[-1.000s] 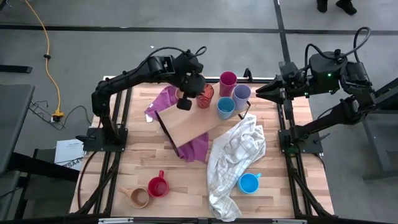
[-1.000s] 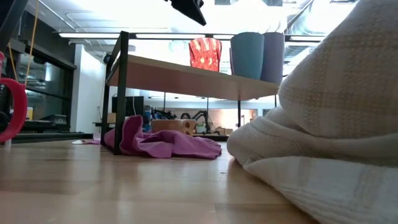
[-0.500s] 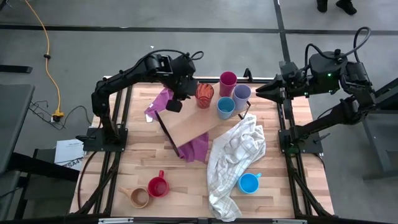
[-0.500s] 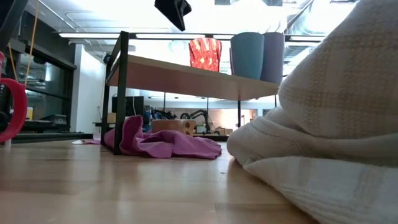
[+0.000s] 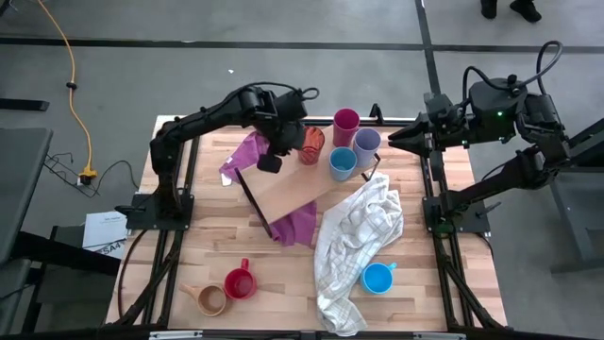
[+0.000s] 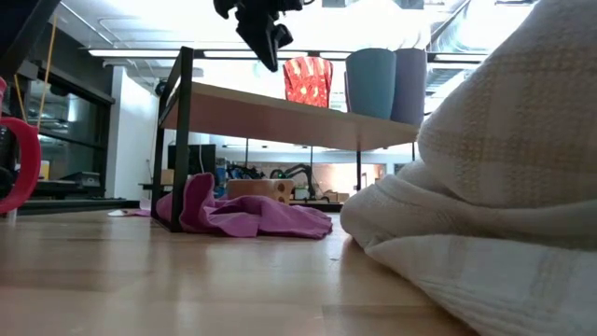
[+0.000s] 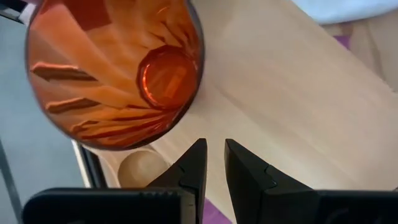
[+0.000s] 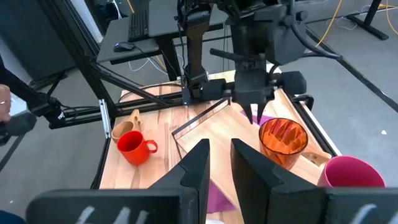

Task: Stack small to large cups/mugs on shelf
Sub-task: Put the light blue mug on the shelf

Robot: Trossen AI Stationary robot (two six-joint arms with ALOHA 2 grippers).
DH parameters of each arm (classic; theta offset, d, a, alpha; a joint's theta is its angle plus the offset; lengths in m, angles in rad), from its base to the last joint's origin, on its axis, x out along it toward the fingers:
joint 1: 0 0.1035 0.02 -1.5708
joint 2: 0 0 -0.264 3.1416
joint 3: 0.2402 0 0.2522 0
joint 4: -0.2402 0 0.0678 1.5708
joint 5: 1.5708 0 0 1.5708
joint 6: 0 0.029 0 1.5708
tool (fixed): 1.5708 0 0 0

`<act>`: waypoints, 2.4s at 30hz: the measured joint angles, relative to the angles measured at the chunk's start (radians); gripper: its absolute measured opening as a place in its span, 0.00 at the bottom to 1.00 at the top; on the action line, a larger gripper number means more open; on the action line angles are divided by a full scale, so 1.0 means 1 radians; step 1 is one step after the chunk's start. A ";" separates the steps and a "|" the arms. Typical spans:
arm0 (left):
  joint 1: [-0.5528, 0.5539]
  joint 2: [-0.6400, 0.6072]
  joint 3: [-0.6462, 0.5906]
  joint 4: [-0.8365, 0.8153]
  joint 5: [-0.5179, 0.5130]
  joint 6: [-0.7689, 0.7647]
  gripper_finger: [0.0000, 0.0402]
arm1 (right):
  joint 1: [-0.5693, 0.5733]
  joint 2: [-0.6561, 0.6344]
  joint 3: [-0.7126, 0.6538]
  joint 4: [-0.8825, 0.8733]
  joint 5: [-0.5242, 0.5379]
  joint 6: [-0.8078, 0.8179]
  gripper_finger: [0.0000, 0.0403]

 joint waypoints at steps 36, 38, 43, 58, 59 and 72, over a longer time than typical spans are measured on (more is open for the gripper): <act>0.001 0.016 -0.001 0.164 -0.024 0.010 0.12 | 0.000 0.000 0.000 -0.009 -0.004 -0.005 0.14; 0.000 0.024 0.000 0.175 -0.023 0.014 0.12 | 0.000 0.000 0.000 -0.009 -0.003 -0.005 0.14; 0.000 0.039 0.000 0.171 -0.022 0.018 0.12 | 0.000 0.000 0.000 -0.015 -0.003 -0.005 0.14; 0.000 0.014 0.001 0.085 0.054 0.023 0.12 | 0.000 0.000 0.000 -0.021 0.000 -0.006 0.14; 0.000 0.006 0.000 0.085 0.063 0.023 0.12 | 0.000 0.000 0.000 -0.021 0.000 -0.006 0.14; 0.000 -0.039 0.229 0.160 0.118 -0.031 0.12 | 0.000 0.000 0.000 -0.021 0.005 -0.008 0.14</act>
